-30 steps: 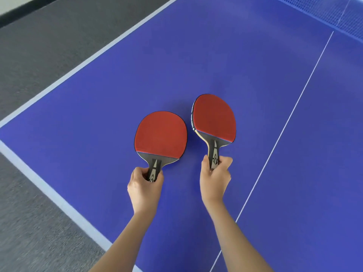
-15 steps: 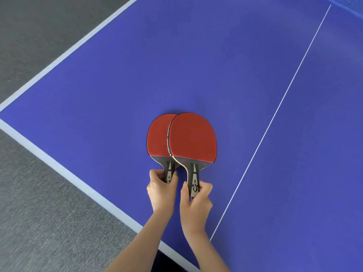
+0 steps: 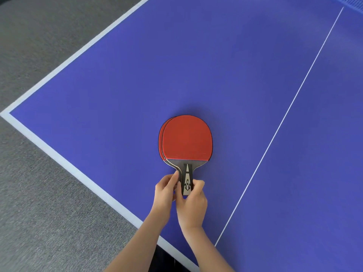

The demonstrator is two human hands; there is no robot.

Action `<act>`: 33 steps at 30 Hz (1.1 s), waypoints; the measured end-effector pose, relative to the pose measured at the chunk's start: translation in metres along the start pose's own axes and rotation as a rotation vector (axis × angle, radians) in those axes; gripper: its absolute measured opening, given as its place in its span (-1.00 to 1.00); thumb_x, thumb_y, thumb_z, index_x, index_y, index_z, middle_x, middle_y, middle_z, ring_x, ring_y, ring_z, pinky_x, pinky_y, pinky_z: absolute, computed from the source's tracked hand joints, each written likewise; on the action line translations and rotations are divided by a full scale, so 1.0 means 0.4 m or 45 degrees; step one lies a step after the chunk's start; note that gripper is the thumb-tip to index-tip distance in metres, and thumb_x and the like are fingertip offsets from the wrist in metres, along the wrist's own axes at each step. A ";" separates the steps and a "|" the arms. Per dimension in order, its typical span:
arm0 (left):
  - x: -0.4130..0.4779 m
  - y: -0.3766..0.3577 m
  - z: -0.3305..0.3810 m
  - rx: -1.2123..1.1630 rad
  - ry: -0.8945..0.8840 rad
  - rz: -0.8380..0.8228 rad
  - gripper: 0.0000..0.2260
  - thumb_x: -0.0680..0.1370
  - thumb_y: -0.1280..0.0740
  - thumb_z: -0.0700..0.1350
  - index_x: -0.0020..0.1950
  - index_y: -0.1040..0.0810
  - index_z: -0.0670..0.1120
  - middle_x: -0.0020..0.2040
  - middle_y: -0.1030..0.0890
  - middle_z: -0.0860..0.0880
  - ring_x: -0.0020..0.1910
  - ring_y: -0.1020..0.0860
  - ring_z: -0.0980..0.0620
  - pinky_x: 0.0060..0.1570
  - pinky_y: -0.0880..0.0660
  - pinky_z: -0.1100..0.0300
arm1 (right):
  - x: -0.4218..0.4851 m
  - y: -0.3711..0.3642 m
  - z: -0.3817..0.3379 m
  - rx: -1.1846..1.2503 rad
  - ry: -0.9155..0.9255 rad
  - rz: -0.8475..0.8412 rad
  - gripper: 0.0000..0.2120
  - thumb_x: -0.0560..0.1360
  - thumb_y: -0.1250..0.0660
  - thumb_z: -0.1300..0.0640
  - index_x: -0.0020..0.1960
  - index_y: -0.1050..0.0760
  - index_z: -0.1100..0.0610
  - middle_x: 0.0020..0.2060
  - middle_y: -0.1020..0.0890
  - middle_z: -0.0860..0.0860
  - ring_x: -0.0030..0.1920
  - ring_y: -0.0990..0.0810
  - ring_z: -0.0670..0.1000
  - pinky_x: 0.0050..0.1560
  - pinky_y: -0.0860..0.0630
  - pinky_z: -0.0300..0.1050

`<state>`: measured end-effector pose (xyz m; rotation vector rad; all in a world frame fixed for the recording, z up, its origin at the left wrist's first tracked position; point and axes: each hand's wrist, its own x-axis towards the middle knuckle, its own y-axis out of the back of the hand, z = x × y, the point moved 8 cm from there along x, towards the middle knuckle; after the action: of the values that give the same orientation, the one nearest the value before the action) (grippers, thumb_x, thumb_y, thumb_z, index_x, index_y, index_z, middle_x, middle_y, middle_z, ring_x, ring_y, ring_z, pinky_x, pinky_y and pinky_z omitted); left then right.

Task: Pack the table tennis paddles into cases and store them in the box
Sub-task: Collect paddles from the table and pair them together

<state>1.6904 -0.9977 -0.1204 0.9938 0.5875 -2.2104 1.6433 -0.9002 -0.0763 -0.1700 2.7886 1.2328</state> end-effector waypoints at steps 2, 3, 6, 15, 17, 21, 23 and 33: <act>0.001 -0.004 0.003 0.036 -0.017 -0.015 -0.76 0.56 -0.33 0.04 0.00 -0.64 -0.12 -0.17 -0.68 -0.08 -0.18 -0.65 -0.01 -0.20 -0.55 0.15 | 0.004 0.005 -0.007 -0.096 0.049 0.003 -0.65 0.42 -0.43 -0.08 -0.07 -0.40 0.16 -0.36 -0.60 -0.07 -0.39 -0.58 0.00 -0.46 -0.46 -0.13; 0.002 -0.006 0.005 0.052 -0.025 -0.015 -0.77 0.54 -0.35 0.04 -0.02 -0.65 -0.11 -0.18 -0.68 -0.07 -0.18 -0.65 -0.01 -0.21 -0.55 0.17 | 0.005 0.005 -0.008 -0.137 0.066 -0.005 -0.63 0.41 -0.45 -0.09 -0.06 -0.41 0.16 -0.37 -0.60 -0.06 -0.40 -0.57 -0.01 -0.48 -0.45 -0.13; 0.008 -0.014 0.007 0.113 -0.032 0.006 -0.76 0.48 -0.42 0.08 -0.03 -0.66 -0.07 -0.19 -0.69 -0.02 -0.15 -0.66 -0.01 -0.15 -0.58 0.14 | 0.002 0.008 -0.007 -0.206 0.115 -0.054 -0.63 0.33 -0.51 -0.04 -0.05 -0.43 0.13 -0.36 -0.60 -0.06 -0.41 -0.58 -0.01 -0.52 -0.48 -0.14; 0.016 -0.012 0.015 0.237 -0.072 0.056 -0.75 0.46 -0.44 0.10 -0.02 -0.61 -0.05 -0.18 -0.67 -0.02 -0.12 -0.65 -0.04 -0.07 -0.64 0.05 | 0.004 0.047 0.032 0.052 0.137 -0.205 -0.64 0.45 -0.36 -0.06 0.20 -0.44 0.01 -0.13 -0.53 -0.18 -0.15 -0.52 -0.14 -0.15 -0.53 -0.24; 0.017 -0.014 0.015 0.228 -0.059 0.046 -0.72 0.46 -0.43 0.10 0.02 -0.60 -0.08 -0.16 -0.66 -0.04 -0.11 -0.65 -0.04 -0.04 -0.63 0.04 | 0.039 0.070 0.057 0.245 0.001 -0.156 -0.77 0.53 -0.30 0.02 0.17 -0.41 -0.06 -0.13 -0.54 -0.17 -0.11 -0.52 -0.15 -0.15 -0.48 -0.28; 0.016 -0.011 0.015 0.251 -0.052 0.055 -0.73 0.49 -0.41 0.11 0.06 -0.57 -0.04 -0.05 -0.66 -0.12 -0.01 -0.64 -0.13 0.08 -0.58 -0.09 | 0.161 0.060 0.067 0.494 -0.290 -0.225 -0.86 0.58 -0.22 0.03 0.14 -0.38 -0.08 -0.07 -0.55 -0.20 -0.07 -0.52 -0.24 -0.16 -0.40 -0.43; 0.015 -0.010 0.017 0.225 -0.055 0.049 -0.73 0.50 -0.40 0.10 0.09 -0.57 -0.03 -0.01 -0.67 -0.13 0.00 -0.64 -0.15 0.12 -0.56 -0.11 | 0.218 0.043 0.050 0.537 -0.344 -0.300 -0.82 0.57 -0.24 -0.01 0.16 -0.36 -0.07 -0.06 -0.52 -0.22 -0.06 -0.52 -0.21 -0.15 -0.38 -0.40; -0.003 -0.008 0.026 0.187 -0.055 -0.011 -0.66 0.52 -0.38 0.07 0.25 -0.49 0.00 0.02 -0.67 -0.14 -0.09 -0.68 -0.09 -0.05 -0.63 0.07 | 0.302 -0.019 0.036 0.479 -0.471 -0.549 -0.60 0.53 -0.29 -0.03 0.30 -0.36 0.12 0.19 -0.49 0.05 0.17 -0.50 0.09 0.21 -0.51 0.12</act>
<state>1.6837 -1.0015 -0.1126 1.0159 0.4154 -2.3033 1.5252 -0.9026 -0.1065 -0.4352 2.4243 0.5633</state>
